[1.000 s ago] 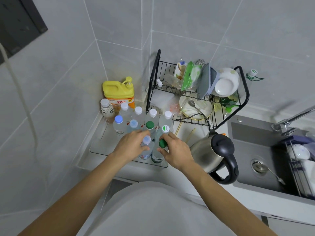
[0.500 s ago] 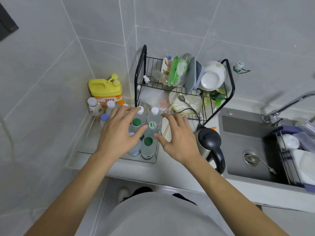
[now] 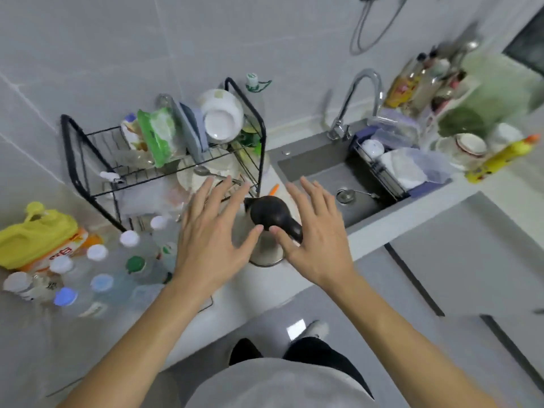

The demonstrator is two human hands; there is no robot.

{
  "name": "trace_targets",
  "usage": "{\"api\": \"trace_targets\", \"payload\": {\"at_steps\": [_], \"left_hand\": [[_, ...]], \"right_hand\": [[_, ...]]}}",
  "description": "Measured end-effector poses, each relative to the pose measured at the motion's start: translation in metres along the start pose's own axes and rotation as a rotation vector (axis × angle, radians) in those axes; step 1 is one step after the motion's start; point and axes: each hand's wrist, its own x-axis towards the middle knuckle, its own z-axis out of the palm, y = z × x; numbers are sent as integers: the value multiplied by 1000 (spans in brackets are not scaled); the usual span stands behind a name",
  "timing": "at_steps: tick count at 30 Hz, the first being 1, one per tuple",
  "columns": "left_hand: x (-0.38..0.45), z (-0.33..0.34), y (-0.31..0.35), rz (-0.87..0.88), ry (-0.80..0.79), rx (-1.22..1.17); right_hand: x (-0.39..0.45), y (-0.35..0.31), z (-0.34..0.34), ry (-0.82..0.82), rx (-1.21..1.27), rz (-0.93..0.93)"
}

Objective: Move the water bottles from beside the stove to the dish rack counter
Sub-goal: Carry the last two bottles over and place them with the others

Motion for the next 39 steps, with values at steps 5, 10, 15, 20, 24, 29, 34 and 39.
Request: {"api": "trace_targets", "payload": {"at_steps": [5,10,15,20,24,29,34,39], "left_hand": [[38,37,102,297,-111,-26],[46,81,240,569,-167,-46],[29,129,394,771,-223,-81],[-20,178,552,926,-333,-142],[-55,209,651,1045,-412,-186],[-64,249,749,1154,-455,-217],[-46,313,852,1187,-458,-228],[-39,364,974,1279,-509,-258]], "right_hand": [[-61,77,-62,164,-96,285],[-150,164,-123,333,-115,619],[-255,252,-188,459,-155,832],[-365,331,-267,612,-233,994],[-439,384,-308,691,-255,1143],[-499,451,-334,770,-250,1283],[-535,535,-364,800,-257,1365],[-569,613,-414,811,-242,1515]]}}
